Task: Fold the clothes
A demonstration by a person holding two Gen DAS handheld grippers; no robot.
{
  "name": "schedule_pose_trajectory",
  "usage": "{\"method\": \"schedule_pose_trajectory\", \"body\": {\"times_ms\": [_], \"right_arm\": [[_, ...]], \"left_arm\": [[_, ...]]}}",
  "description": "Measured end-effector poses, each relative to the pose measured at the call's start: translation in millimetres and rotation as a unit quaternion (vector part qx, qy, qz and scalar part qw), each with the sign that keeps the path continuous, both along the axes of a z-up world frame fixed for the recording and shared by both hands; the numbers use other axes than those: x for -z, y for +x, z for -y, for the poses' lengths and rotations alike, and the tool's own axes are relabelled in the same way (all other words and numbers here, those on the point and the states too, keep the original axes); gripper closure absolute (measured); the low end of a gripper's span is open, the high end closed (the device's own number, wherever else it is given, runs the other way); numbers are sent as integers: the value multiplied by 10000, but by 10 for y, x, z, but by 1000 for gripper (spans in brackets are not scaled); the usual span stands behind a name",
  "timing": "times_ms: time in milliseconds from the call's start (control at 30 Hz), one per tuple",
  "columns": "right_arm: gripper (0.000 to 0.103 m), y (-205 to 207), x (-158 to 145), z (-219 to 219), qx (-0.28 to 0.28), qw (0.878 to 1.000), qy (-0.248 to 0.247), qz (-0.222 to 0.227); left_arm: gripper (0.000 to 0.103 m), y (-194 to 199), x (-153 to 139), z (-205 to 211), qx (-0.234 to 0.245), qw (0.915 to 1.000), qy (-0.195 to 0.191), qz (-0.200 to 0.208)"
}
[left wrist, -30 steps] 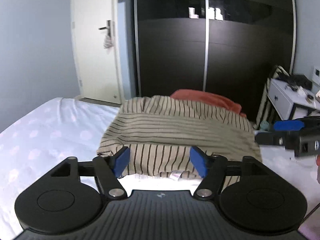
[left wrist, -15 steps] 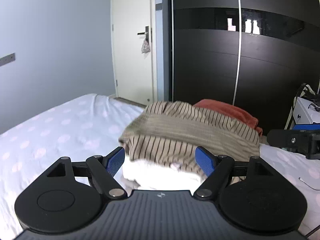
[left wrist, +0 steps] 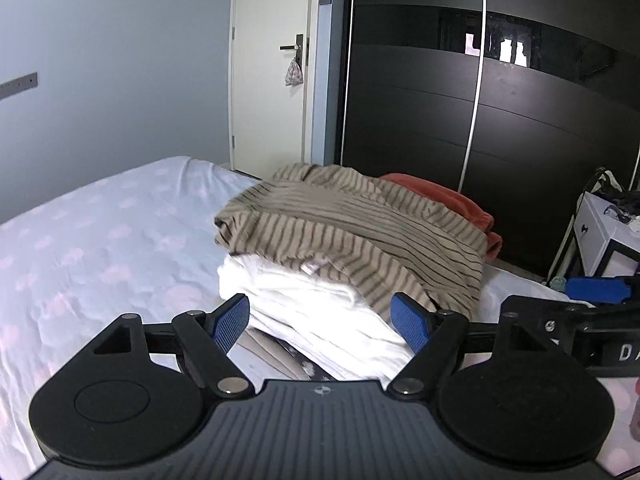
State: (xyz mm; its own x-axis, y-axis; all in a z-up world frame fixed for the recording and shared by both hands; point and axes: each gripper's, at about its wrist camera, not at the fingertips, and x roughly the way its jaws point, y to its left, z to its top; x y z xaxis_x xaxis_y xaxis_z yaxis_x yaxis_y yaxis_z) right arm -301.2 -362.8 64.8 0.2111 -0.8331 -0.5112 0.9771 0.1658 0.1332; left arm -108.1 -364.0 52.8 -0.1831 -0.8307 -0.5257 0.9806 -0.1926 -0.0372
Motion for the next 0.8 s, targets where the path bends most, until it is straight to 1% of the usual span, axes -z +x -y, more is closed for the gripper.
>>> {"method": "schedule_pose_trajectory", "body": {"times_ms": [200, 400, 800], "right_arm": [[8, -21, 70, -165, -44, 10000, 36, -42], [8, 0, 58, -269, -162, 9999, -33, -31], [8, 10, 80, -333, -229, 9997, -29, -31]], "left_arm": [[26, -50, 47, -109, 1, 10000, 48, 26], [26, -47, 30, -179, -29, 10000, 36, -18], [26, -77, 9, -257, -33, 10000, 30, -28]]}}
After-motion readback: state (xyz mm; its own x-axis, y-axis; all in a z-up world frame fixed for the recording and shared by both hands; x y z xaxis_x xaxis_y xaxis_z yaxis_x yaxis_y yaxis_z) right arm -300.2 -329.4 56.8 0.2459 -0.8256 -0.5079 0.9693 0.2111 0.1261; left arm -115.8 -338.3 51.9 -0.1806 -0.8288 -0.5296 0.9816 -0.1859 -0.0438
